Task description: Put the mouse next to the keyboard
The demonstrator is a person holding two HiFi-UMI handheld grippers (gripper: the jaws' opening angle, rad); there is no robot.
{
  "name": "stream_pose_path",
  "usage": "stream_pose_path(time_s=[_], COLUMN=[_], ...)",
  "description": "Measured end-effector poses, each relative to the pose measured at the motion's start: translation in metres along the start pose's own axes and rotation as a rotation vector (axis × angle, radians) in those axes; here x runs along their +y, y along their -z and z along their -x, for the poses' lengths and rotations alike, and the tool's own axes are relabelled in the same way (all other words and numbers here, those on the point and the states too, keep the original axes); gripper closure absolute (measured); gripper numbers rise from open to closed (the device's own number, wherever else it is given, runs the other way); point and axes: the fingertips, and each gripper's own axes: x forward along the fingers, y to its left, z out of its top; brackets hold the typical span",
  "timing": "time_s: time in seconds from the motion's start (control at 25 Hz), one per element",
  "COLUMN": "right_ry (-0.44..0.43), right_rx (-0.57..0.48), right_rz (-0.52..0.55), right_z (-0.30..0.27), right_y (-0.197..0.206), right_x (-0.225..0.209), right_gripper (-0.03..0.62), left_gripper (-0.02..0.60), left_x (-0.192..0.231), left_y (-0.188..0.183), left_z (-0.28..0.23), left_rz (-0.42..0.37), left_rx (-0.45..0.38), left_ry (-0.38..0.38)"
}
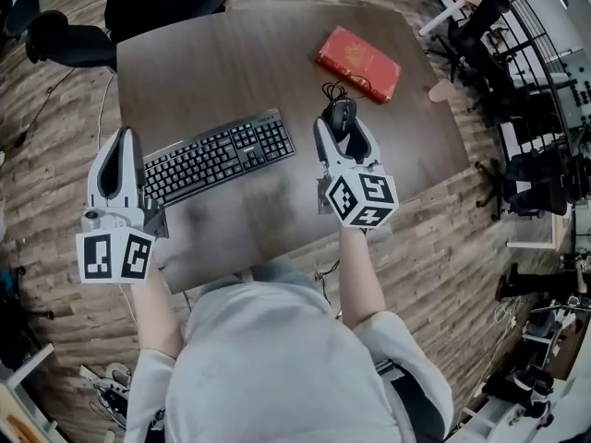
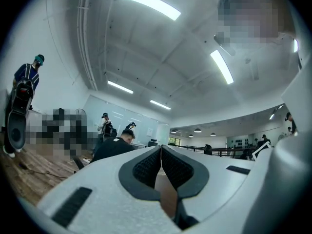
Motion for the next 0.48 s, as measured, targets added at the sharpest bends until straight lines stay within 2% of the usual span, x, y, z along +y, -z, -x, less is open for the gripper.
stream_pose_path(time_s=[0.48], right_ry=[-0.056], right_rx=[0.232], right_rz=[0.001], right_z=[-0.068], right_y=[0.074], right_x=[-0.038], right_gripper=[0.338], left_gripper=[0.571], left_x=[0.004], left_y=[0.017], left_z=[-0.006], left_rz=[-0.023], left_rx=[0.031], left_ry=[-0.147])
